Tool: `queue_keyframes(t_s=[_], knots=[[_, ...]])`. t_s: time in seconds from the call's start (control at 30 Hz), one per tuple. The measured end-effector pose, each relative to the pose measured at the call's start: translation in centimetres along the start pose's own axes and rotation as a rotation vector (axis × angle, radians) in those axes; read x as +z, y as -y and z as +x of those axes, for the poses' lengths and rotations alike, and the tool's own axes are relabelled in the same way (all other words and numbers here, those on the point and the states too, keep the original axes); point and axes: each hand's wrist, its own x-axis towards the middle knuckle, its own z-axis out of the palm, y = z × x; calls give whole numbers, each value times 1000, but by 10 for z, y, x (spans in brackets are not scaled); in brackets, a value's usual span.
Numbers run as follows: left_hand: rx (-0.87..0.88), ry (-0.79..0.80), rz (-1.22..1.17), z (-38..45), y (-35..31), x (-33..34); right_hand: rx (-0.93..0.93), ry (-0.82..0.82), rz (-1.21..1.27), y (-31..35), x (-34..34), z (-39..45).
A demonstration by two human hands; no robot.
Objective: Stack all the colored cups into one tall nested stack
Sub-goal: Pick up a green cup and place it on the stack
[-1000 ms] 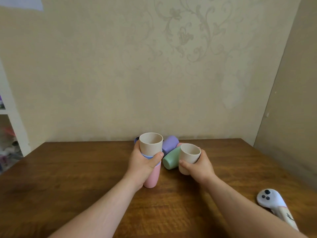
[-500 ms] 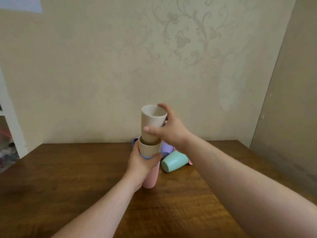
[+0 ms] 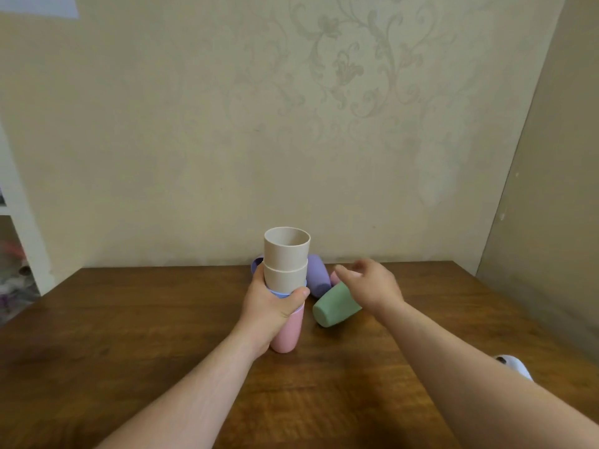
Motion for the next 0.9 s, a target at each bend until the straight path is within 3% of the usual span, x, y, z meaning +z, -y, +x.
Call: queue_keyframes(t_s=[0.13,0.37,0.5,0.6,0.8,0.9], knots=[[23,10,5,0,1,-1,191,-26,-119,-39,21,4],[37,21,-5,0,-3,3,414,-30,363,-54,47,10],[43,12,-3,1,-4,3,418,-45,349,-45,42,5],[32,6,5,1,-1,-1,312,-67,260,-39,43,-3],[4,30,-13,1,8,-3,-176,-62,-47,-45,44,-22],[-8,24,-36,-1,8,-1,-219,-69,-43,-51,47,-26]])
